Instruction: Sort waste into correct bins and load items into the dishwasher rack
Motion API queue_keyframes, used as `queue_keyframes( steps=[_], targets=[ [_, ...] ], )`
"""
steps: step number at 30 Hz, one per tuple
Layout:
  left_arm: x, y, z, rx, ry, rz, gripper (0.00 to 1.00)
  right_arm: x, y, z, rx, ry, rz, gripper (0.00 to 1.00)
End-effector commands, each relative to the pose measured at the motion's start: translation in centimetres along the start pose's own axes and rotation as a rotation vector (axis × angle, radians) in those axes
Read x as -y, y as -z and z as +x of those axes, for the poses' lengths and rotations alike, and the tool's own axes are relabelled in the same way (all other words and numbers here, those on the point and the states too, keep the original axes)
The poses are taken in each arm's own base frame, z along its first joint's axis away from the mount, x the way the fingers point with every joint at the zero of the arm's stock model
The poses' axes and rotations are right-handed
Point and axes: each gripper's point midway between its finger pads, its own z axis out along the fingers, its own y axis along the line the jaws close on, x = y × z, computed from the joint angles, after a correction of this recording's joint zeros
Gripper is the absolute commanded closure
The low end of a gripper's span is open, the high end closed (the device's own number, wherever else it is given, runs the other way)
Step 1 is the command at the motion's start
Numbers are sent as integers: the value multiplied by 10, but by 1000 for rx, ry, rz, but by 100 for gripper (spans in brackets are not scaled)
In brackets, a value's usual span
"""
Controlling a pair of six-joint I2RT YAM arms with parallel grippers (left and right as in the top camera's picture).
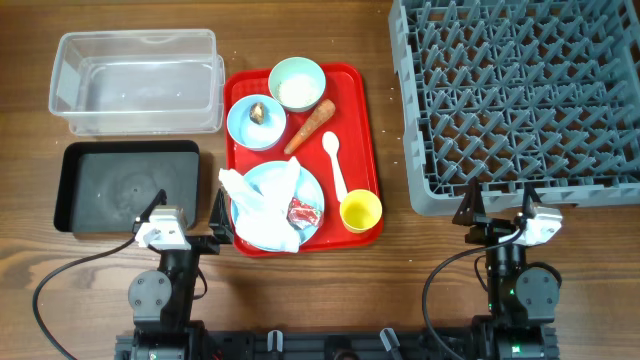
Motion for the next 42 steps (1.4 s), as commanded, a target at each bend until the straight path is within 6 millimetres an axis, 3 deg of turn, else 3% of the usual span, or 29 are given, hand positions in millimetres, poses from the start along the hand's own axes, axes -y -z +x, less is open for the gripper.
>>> queue_keyframes(
  steps=[1, 9, 15, 17, 21, 26, 34, 38, 42],
  targets=[
    [2, 0, 2, -2, -9, 9, 0, -1, 0, 1, -2, 11, -9, 0],
    [2, 0, 2, -1, -9, 9, 0, 12, 0, -6, 32, 10, 68, 0],
    [18, 2, -15, 50, -15, 99, 0, -15, 2, -29, 108, 44, -75, 0],
    [20, 5, -26, 73, -17, 101, 0, -22, 5, -39, 128, 90, -104, 0],
    [24, 8, -52, 83, -18, 103, 0, -34, 13, -79, 195, 115, -138, 0],
    [27, 1, -74, 18, -16, 94, 0, -47, 12, -112, 194, 125, -172, 0],
    [32, -33, -126, -155, -124, 75, 0, -82, -18, -168, 100, 155, -288, 0],
    [31, -64, -155, -259, -130, 51, 0, -98, -42, -180, -28, 147, -341, 0],
    [41, -115, -185, -349, -114, 93, 0, -114, -63, -192, -148, 133, -395, 0]
  ],
)
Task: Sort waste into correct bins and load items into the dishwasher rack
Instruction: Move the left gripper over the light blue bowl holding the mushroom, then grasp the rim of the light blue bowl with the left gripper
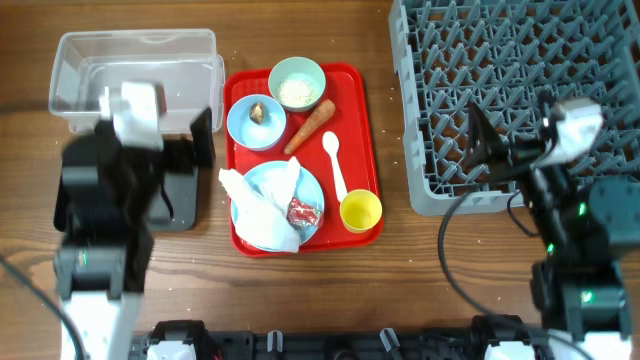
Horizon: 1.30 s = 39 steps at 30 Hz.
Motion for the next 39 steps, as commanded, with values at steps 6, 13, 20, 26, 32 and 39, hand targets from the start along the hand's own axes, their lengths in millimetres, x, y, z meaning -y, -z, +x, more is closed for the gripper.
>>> queue_keyframes(
  steps=[6, 13, 20, 26, 32, 39],
  targets=[
    [5, -89, -115, -105, -28, 76, 0, -19, -40, -32, -167, -50, -155, 0],
    [-3, -144, -175, 28, -84, 41, 0, -24, -63, -16, -220, -117, -222, 0],
    [24, -137, -91, -311, -6, 210, 0, -23, -65, 33, -420, -279, -200, 0],
    [60, -111, -1, -698, 126, 276, 0, -10, -59, 55, -505, -288, -107, 0],
    [105, -107, 98, -978, 0, 264, 0, -6, -60, 57, -509, -285, -88, 0],
    [99, -140, 192, -1011, -3, 35, 10, -4, -61, 64, -533, -269, -79, 0]
  ],
)
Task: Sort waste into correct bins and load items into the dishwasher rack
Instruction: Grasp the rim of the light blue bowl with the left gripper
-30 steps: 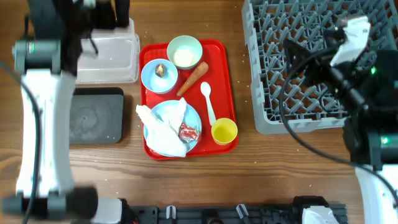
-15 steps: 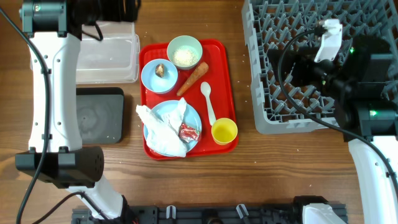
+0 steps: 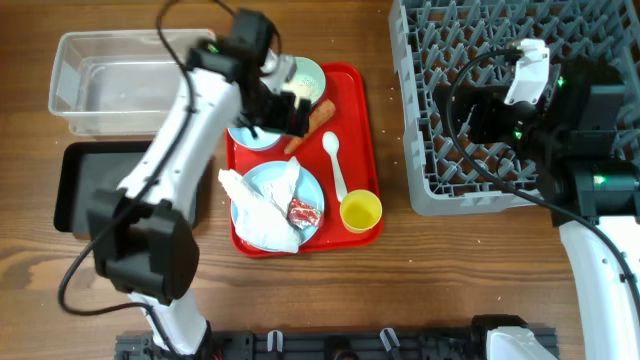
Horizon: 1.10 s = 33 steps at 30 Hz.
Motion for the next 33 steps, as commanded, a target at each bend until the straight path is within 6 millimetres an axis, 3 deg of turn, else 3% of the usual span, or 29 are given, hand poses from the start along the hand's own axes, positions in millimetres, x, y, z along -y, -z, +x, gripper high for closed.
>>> queue_keyframes(
  steps=[1, 11, 18, 20, 22, 28, 31, 33],
  targets=[
    [-25, -33, 11, 7, 104, -123, 16, 5, -2, -4, 0, 10, 25, 0],
    [-29, -67, -9, 156, 85, -99, 22, 13, -15, 4, -45, -11, 32, 0],
    [-33, -93, -12, 145, 57, -103, 21, 13, -16, 4, -47, -11, 33, 0],
    [-34, -98, -10, 131, 58, -105, 31, 13, -16, 4, -46, -11, 33, 0],
    [-34, -99, -10, 131, 58, -106, 55, 13, -16, 4, -46, -10, 33, 0],
    [-39, -98, -11, 139, 61, -135, 70, 15, -16, 4, -45, -10, 41, 0],
    [-38, -99, -8, 126, 59, -134, 96, 15, -16, 4, -45, -10, 42, 0],
    [-38, -99, -7, 122, 59, -135, 96, 15, -16, 4, -45, -10, 42, 0]
  ],
)
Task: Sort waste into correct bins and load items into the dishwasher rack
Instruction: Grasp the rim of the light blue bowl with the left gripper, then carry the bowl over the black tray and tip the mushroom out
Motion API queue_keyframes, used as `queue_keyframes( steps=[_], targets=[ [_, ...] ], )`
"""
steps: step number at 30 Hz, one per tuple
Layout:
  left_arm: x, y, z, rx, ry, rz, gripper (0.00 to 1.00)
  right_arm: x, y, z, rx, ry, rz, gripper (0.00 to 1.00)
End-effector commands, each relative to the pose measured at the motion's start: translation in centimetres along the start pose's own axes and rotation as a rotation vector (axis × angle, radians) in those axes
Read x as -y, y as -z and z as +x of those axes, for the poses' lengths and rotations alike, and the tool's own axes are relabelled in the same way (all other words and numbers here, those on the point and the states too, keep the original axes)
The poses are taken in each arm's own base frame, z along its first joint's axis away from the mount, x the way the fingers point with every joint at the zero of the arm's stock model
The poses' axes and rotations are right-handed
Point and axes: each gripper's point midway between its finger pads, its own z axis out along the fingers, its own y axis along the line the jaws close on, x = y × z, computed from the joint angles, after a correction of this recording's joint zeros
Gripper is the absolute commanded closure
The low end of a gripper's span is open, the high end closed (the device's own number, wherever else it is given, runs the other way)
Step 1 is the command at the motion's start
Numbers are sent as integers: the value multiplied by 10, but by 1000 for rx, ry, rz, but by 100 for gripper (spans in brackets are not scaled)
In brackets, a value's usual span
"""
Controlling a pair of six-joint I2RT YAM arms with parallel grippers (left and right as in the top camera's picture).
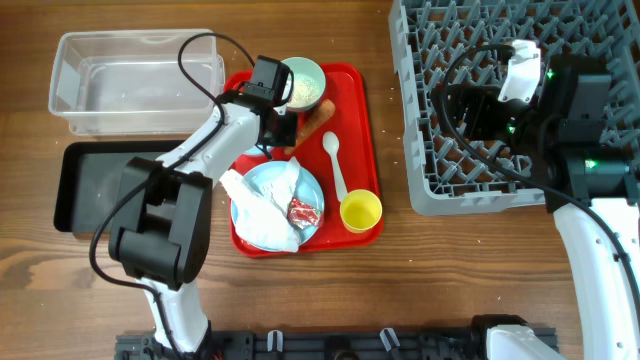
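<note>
My left gripper [284, 132] is down on the red tray [365, 120], at the lower end of the orange carrot [320, 112]; whether its fingers are shut cannot be made out. The left arm hides most of the small blue bowl [240, 128]. Also on the tray are a pale green bowl [303, 82] with white scraps, a blue plate [312, 190] carrying a crumpled white napkin [262, 200] and a red wrapper [303, 211], a white spoon [335, 165] and a yellow cup [361, 211]. My right gripper [455, 108] hovers over the grey dishwasher rack [600, 40], its state unclear.
A clear plastic bin [135, 80] stands at the back left, with a black bin [95, 190] in front of it. Cables trail from both arms. The wooden table [420, 290] shows in front of the tray and rack.
My left gripper has dropped lower onto the tray, by the carrot's lower end and the small blue bowl. The right arm stays over the rack, shifted slightly left.
Both arms first sat folded at the table's front edge. Then they were raised, the left over the bins and the right by the rack. Later the left reached over the tray's bowls and the right hung over the rack. Nothing on the tray has moved.
</note>
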Motion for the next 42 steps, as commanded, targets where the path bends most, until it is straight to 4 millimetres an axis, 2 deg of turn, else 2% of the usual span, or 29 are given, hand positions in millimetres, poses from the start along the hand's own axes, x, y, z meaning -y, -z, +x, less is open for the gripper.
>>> queue_keyframes(
  steps=[1, 5, 8, 11, 13, 17, 21, 25, 26, 27, 33, 42],
  targets=[
    [-1, -4, 11, -37, 4, -5, 96, 3, 1, -7, 14, 16, 20, 0],
    [2, -1, 22, -83, 14, 18, 96, 4, 1, -7, 15, 15, 23, 0],
    [6, 10, 23, -93, 37, 38, 96, 6, 1, -8, 17, 16, 35, 0],
    [19, 33, 14, -80, 38, 102, 96, 7, 1, -8, 18, 15, 41, 0],
    [27, 60, 0, -40, 62, 144, 96, 7, 1, -8, 18, 16, 42, 0],
    [34, 102, -17, 31, 102, 179, 96, 7, 1, -8, 18, 16, 42, 0],
    [24, 135, -11, 42, 158, 182, 96, 11, 2, -9, 22, 16, 67, 0],
    [-14, 174, 15, -13, 303, 190, 96, 11, 2, -9, 26, 17, 66, 0],
    [-36, 183, 24, -31, 363, 182, 96, 11, 2, -10, 28, 18, 66, 0],
    [-68, 191, 36, -58, 433, 182, 96, 11, 2, -10, 29, 18, 66, 0],
    [-120, 199, 49, -12, 535, 385, 96, 11, 2, -10, 29, 18, 66, 0],
    [-185, 209, 67, 245, 665, 685, 96, 11, 2, -10, 29, 18, 66, 0]
  ],
)
